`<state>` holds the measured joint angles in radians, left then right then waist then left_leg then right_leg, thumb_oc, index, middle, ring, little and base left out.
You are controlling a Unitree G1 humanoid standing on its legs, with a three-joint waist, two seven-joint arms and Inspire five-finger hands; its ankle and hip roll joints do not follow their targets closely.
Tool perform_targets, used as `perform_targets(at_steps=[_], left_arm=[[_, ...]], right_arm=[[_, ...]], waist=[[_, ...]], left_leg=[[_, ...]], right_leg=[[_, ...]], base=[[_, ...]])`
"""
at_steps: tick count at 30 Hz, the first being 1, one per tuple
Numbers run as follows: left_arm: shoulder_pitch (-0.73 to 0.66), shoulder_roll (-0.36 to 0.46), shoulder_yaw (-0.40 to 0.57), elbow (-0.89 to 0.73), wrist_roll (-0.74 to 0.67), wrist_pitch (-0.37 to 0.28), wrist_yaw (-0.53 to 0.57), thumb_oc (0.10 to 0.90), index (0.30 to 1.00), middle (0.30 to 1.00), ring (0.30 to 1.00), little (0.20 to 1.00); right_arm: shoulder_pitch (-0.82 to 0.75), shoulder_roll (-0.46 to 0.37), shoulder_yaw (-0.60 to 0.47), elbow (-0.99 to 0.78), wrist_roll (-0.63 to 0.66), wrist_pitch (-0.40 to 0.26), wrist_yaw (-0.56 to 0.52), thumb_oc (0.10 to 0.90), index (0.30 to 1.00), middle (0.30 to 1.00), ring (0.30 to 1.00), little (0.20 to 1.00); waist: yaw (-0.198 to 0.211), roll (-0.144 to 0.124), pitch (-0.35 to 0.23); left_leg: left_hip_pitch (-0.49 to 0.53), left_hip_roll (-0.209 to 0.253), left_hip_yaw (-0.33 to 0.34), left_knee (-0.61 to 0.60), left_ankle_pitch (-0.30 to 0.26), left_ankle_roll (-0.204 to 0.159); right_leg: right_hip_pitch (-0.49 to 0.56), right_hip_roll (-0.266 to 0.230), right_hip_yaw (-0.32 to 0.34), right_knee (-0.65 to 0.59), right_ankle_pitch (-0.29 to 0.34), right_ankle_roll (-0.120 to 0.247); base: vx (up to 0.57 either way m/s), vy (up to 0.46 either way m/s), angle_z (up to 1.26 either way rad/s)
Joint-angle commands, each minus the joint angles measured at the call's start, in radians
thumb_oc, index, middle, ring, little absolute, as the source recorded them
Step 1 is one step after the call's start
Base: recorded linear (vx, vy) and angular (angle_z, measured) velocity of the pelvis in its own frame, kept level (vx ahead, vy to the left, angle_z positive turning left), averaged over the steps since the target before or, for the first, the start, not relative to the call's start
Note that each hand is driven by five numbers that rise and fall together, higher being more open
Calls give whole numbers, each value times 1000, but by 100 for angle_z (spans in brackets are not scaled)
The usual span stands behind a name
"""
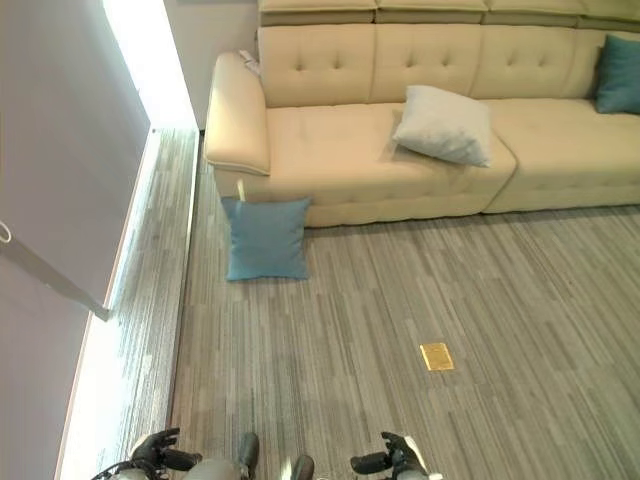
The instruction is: Pick up all the scattered cushions and arrange them neatly on the sofa.
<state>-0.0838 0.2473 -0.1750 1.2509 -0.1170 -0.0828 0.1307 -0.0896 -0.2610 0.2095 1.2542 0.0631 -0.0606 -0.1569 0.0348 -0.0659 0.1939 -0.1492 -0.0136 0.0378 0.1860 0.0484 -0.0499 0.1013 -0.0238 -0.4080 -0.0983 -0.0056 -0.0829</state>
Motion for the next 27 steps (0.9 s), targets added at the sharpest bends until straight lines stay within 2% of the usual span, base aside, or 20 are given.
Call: perform_targets(at_steps=[1, 3, 4, 7, 9, 11, 13, 14, 15, 16, 17, 18, 21, 22, 23, 24, 27], left_arm=[[-16, -14, -36, 12, 8, -18, 15, 800, 900, 900, 900, 900], [-14, -11, -34, 12, 10, -17, 14, 800, 900, 900, 900, 900], [-11, -9, -29, 14, 11, -16, 13, 800, 900, 900, 900, 900], [0, -3, -18, 27, 18, -10, 14, 800, 900, 900, 900, 900], [6, 9, -4, 35, 23, -9, 14, 800, 900, 900, 900, 900], [6, 14, -2, 34, 26, -8, 14, 800, 900, 900, 900, 900], [5, 25, 6, 27, 23, -9, 13, 800, 900, 900, 900, 900], [3, 34, 12, 16, 15, -7, 12, 800, 900, 900, 900, 900], [2, 34, 12, 16, 15, -7, 12, 800, 900, 900, 900, 900], [2, 40, 13, 12, 9, -8, 11, 800, 900, 900, 900, 900], [2, 40, 13, 12, 9, -8, 11, 800, 900, 900, 900, 900], [3, 43, 13, 11, 4, -10, 9, 800, 900, 900, 900, 900], [2, 45, 17, 12, 3, -10, 8, 800, 900, 900, 900, 900], [1, 43, 18, 22, 3, -11, 8, 800, 900, 900, 900, 900], [1, 42, 18, 22, 3, -11, 8, 800, 900, 900, 900, 900], [0, 42, 17, 33, 6, -11, 6, 800, 900, 900, 900, 900], [5, 38, 17, 40, 15, -13, 2, 800, 900, 900, 900, 900]], right_arm=[[-3, -45, 12, -2, 30, -21, -25, 800, 900, 900, 900, 900], [-2, -44, 14, -4, 29, -17, -25, 800, 900, 900, 900, 900], [-2, -40, 11, -6, 32, -17, -25, 800, 900, 900, 900, 900], [3, -27, 12, 0, 20, -13, -25, 800, 900, 900, 900, 900], [2, -9, 19, -5, 8, -10, -24, 800, 900, 900, 900, 900], [3, -4, 22, -7, 4, -8, -21, 800, 900, 900, 900, 900], [5, 6, 29, -14, 1, -6, -16, 800, 900, 900, 900, 900], [-4, 14, 30, -25, 14, -2, -7, 800, 900, 900, 900, 900], [-5, 14, 30, -25, 14, -2, -7, 800, 900, 900, 900, 900], [-10, 21, 30, -35, 22, -4, -4, 800, 900, 900, 900, 900], [-9, 21, 30, -35, 22, -4, -4, 800, 900, 900, 900, 900], [-13, 25, 40, -34, 20, -3, -1, 800, 900, 900, 900, 900], [-15, 23, 44, -32, 19, -1, 0, 800, 900, 900, 900, 900], [-19, 21, 44, -28, 26, 0, 2, 800, 900, 900, 900, 900], [-19, 21, 44, -28, 26, 0, 2, 800, 900, 900, 900, 900], [-19, 18, 37, -25, 36, 1, 5, 800, 900, 900, 900, 900], [-6, 15, 31, -22, 45, -3, 5, 800, 900, 900, 900, 900]], waist=[[10, -6, -7], [14, -7, -10], [19, -7, -13], [22, -11, -31], [36, -17, -43], [40, -18, -45], [41, -17, -37], [34, -10, -22], [35, -9, -25], [32, 7, -13], [34, 6, -14], [27, 10, -8], [19, 5, -5], [11, -13, -2], [10, -10, -1], [0, -20, 1], [-2, -28, -1]], left_leg=[[-48, 32, 63, 8, -102, -7], [-62, 35, 76, 4, -100, -2], [-57, 37, 86, -14, -79, 8], [-23, 17, 70, -38, -90, 27], [32, 2, 73, -74, -112, 54], [49, -4, 72, -83, -120, 66], [81, -16, 62, -99, -129, 89], [106, -22, 51, -112, -135, 113], [103, -21, 51, -112, -133, 112], [127, -16, 38, -123, -142, 127], [126, -17, 40, -123, -142, 127], [170, -21, 18, -144, -151, 132], [210, -29, -5, -172, -159, 130], [233, -47, -22, -179, -175, 125], [236, -45, -23, -179, -177, 124], [263, -57, -45, -183, -194, 118], [276, -68, -61, -160, -222, 116]], right_leg=[[21, -62, 81, 45, -102, 124], [24, -59, 81, 46, -109, 125], [16, -60, 81, 56, -107, 122], [23, -74, 87, 94, -117, 134], [14, -107, 102, 162, -114, 161], [4, -121, 108, 198, -107, 172], [-39, -146, 131, 311, -70, 192], [-101, -161, 163, 435, -6, 208], [-104, -159, 163, 432, -3, 207], [-163, -165, 168, 520, 23, 215], [-167, -166, 171, 524, 21, 215], [-208, -145, 176, 526, -2, 199], [-232, -97, 180, 434, -20, 188], [-254, -82, 172, 290, 3, 190], [-249, -79, 171, 285, 4, 190], [-278, -57, 165, 209, 34, 202], [-243, -57, 160, 171, 34, 194]], base=[[151, 49, 36], [102, 88, 28], [164, 216, 24], [170, 187, -9], [226, 236, -22], [108, 143, -20], [158, 248, -11], [132, 225, -11], [141, 276, -8], [57, 132, 8], [192, 213, -5], [208, 96, -15], [202, 31, -14], [243, -18, 11], [329, -23, 14], [259, -10, 9], [182, -21, 19]])
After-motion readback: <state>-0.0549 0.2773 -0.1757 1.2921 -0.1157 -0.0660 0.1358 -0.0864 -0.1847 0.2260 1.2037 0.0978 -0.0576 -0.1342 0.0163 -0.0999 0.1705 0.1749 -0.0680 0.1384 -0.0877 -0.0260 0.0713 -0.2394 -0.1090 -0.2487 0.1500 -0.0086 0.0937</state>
